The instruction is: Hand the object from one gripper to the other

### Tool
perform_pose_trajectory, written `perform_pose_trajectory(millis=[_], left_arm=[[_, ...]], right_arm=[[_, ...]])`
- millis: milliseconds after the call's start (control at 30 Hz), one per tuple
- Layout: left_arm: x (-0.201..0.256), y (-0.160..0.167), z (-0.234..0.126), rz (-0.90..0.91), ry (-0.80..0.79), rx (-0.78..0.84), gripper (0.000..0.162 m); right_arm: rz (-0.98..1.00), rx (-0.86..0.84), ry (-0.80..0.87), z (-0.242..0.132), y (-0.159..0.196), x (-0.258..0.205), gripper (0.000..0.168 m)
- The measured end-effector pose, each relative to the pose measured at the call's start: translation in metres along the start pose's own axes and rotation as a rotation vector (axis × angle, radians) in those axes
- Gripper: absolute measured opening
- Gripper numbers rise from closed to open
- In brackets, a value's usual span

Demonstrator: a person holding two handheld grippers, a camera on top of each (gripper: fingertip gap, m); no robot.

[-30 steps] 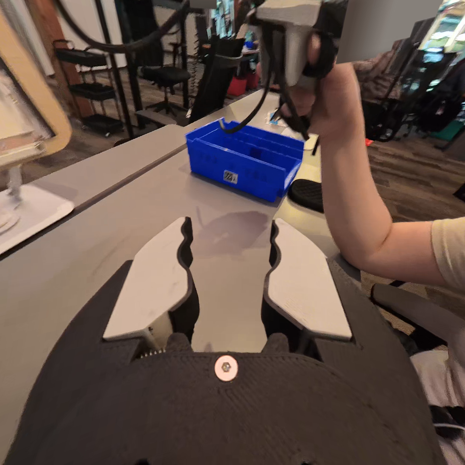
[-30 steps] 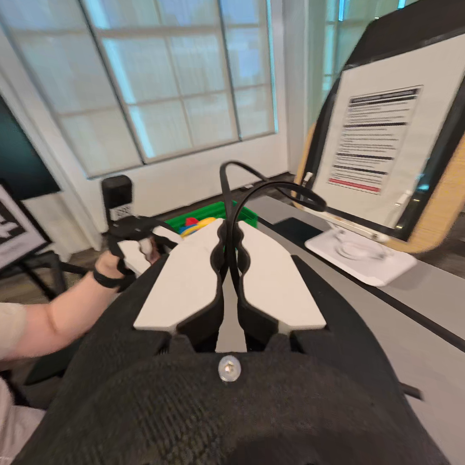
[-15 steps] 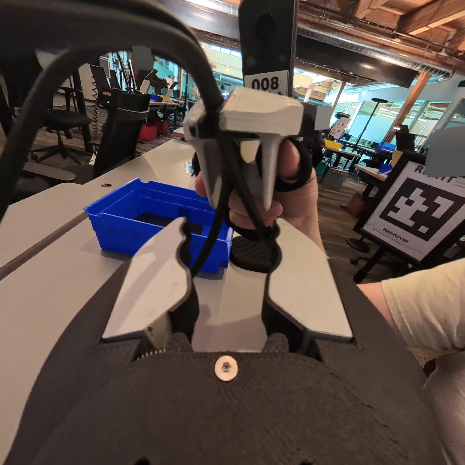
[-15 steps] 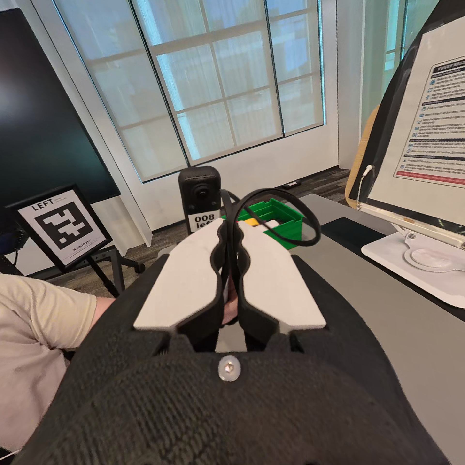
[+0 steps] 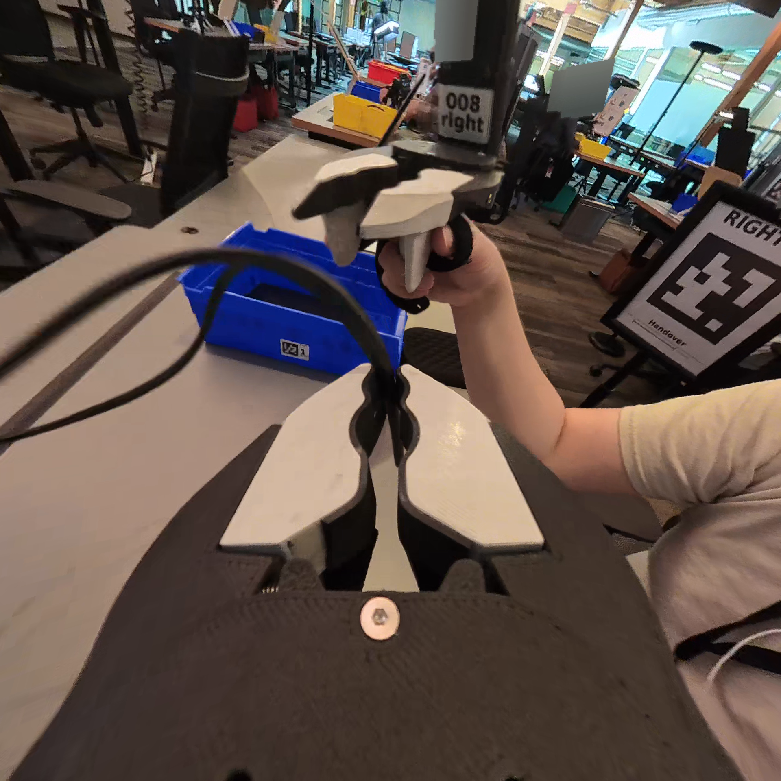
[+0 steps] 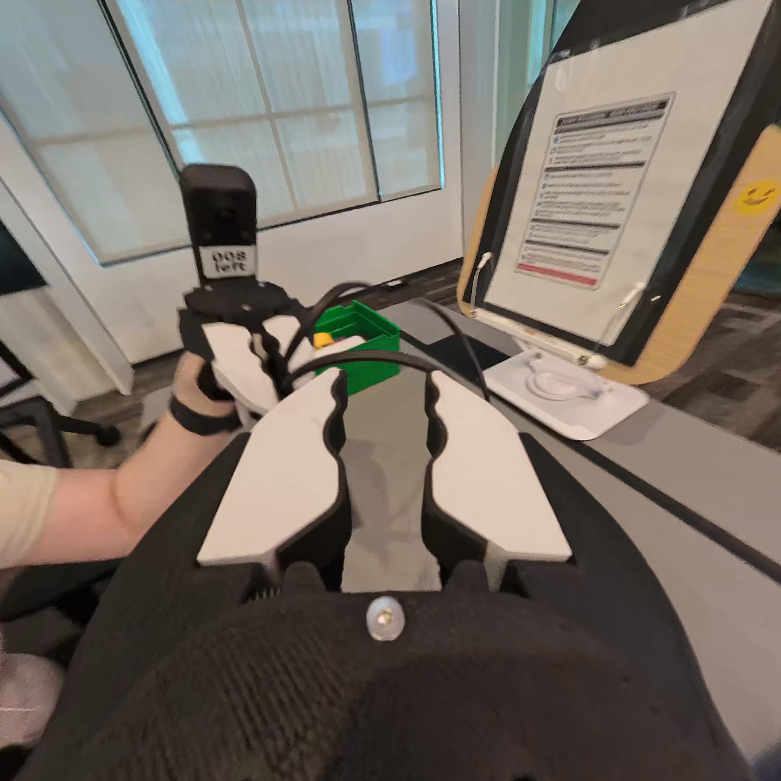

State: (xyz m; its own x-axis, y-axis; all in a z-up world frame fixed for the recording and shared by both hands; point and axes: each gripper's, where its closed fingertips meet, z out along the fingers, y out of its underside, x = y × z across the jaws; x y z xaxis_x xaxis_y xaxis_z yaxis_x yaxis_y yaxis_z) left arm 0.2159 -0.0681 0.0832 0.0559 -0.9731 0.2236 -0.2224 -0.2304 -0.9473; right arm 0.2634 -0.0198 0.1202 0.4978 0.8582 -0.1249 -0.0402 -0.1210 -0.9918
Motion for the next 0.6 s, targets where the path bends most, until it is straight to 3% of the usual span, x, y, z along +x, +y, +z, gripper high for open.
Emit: perform_pose_trajectory(millis=[100, 200, 300, 467, 600], left_arm=[[0.003, 0.001, -0.023, -0.036, -0.012, -0.023, 0.005], [0.012, -0.002, -0.040, -0.025, 0.000, -0.010, 0.005], [0.027, 0.001, -0.052, 0.012, 0.014, -0.043, 0.005], [0.037, 0.000, -0.061, 0.086, -0.073, -0.050, 0.005], [0.048, -0.016, -0.066, 0.106, -0.076, 0.033, 0.005]], right_arm=[[-0.210, 0.039, 0.079, -0.011, -0.008, 0.003, 0.039], [-0.477, 0.053, 0.114, -0.007, -0.009, -0.013, 0.059], [-0.660, -0.005, 0.042, 0.011, 0.008, -0.040, 0.075], [-0.627, 0.023, -0.146, 0.037, 0.015, -0.087, 0.081], [-0.686, -0.042, -0.036, 0.061, 0.027, -0.073, 0.081]])
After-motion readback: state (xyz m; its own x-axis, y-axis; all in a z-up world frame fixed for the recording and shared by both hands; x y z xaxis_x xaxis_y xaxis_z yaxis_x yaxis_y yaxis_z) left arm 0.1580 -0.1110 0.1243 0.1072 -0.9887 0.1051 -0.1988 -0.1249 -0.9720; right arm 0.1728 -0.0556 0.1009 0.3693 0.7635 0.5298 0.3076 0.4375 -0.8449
